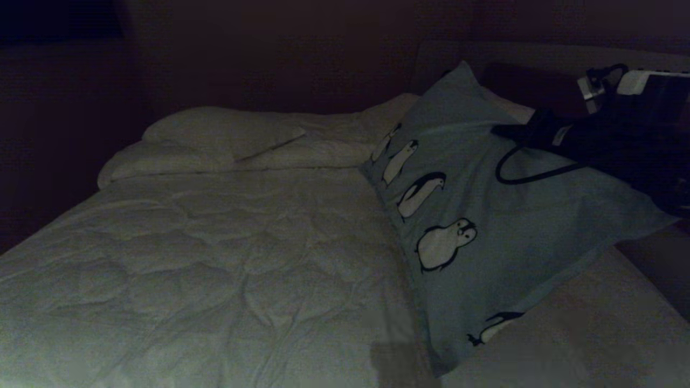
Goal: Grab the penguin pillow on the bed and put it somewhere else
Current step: Move to the head of the bed
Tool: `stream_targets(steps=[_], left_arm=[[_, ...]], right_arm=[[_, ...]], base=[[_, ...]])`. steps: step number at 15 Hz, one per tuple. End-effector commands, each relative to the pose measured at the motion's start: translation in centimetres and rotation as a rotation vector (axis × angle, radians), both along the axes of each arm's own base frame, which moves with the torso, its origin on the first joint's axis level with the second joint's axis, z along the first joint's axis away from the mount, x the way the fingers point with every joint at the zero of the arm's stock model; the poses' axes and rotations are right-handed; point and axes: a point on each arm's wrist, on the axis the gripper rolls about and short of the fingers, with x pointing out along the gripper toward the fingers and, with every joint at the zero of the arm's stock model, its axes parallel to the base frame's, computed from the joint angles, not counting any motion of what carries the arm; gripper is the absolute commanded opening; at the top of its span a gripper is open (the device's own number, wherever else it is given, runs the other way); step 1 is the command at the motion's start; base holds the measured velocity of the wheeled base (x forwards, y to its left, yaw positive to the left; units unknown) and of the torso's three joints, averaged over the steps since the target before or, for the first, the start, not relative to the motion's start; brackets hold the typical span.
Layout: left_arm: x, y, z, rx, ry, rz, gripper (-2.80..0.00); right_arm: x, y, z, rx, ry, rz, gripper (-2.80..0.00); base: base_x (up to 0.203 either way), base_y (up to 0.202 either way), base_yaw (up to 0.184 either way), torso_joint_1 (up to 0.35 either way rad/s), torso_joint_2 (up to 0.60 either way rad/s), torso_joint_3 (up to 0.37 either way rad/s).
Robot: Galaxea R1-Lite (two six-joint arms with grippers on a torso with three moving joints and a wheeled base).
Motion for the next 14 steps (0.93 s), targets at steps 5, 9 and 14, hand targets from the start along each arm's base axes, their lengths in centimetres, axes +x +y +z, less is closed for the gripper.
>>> stream_targets(steps=[5, 9, 14], left_arm=[[0.0, 0.0, 0.0, -0.003, 0.001, 0.001, -2.80], [0.0, 0.0, 0.0, -0.003, 0.001, 0.001, -2.80], [0.0, 0.0, 0.0, -0.003, 0.001, 0.001, -2.80]], right_arm=[[0.9, -1.1, -0.3, 0.000, 0.000, -0.041, -2.80], [2.1, -4.4, -0.4, -0.001, -0.008, -0.133, -2.80], [4.0, -10.4, -1.3, -0.005, -0.003, -0.278, -2.80]], base=[[0.000, -0.152, 0.001, 0.002, 0.00, 0.003], [0.000, 0.000, 0.000, 0.000, 0.00, 0.000], [0.000, 0.000, 0.000, 0.000, 0.00, 0.000]])
